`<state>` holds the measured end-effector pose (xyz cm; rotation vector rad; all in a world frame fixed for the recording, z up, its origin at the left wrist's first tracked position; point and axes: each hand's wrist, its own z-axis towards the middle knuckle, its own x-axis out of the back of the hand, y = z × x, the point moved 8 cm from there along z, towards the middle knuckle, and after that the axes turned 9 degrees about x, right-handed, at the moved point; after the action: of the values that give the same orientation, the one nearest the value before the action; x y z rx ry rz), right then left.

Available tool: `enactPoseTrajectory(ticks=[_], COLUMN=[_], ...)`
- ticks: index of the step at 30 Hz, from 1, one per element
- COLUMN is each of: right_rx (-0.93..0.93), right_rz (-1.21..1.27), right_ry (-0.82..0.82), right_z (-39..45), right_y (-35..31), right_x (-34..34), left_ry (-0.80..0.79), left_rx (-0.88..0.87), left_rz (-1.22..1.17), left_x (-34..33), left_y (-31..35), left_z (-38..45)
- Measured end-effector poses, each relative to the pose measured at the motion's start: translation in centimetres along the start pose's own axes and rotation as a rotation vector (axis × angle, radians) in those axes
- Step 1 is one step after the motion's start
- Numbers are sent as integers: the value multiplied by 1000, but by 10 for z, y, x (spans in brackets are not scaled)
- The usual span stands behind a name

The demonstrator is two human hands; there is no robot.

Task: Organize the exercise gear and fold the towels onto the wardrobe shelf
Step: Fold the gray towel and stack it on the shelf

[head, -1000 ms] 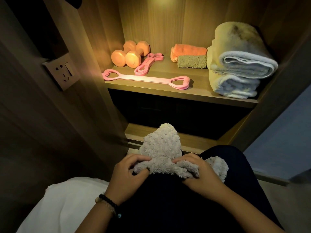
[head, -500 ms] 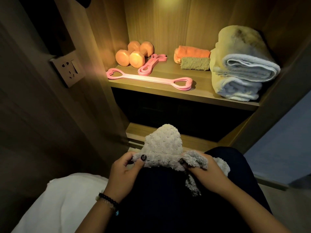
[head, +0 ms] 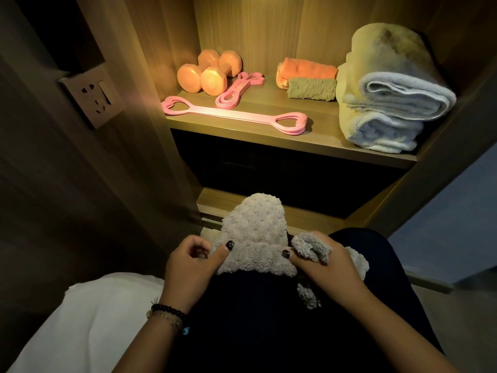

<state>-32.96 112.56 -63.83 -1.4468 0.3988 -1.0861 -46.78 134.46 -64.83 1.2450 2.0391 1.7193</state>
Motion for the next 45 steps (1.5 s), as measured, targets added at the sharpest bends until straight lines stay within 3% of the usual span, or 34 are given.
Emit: enactPoseTrajectory(ticks=[2,4,7,10,16,19,21,29,34,40,43,45], right_rx=[249,417,466,387,297,188,209,-42,147,552,705,630], right_rz=[-179,-209,-207,-113,-100,13,26,283,-189,-819,-900,-852], right_ry=[1,-82,-204,-274,-277,-229,-214,-253,-294,-63,-133,-210], right_z=[1,-3,-6,-7,-4,4,7,10,26,13,-8,-10], right_y=[-20,-35,-40,-30,-18,-15,-23,-28,-31,-66,-81,-74], right_x=[2,-9,-23,-24,-28,-26,-22,-20,-12,-16,-42,-47], left_ry=[106,159,97,-13,-212,-188,-156,-114,-166,-103,-104,-59], left_rx=[-84,-274,-625,-744,-541,-432,-386,-254,-81,-44,-36,-112], left_rz=[20,82,232,266,208,152,120,5,32,93,143,231], left_x=[8,11,0,-8,-15,-15,-13,-9,-18,-17,-16,-14], left_y=[9,26,44,44,27,21,22,23,20,19,18,24], left_z=[-4,-11,-22,-28,-24,-13,-9,-9,6,11,11,10])
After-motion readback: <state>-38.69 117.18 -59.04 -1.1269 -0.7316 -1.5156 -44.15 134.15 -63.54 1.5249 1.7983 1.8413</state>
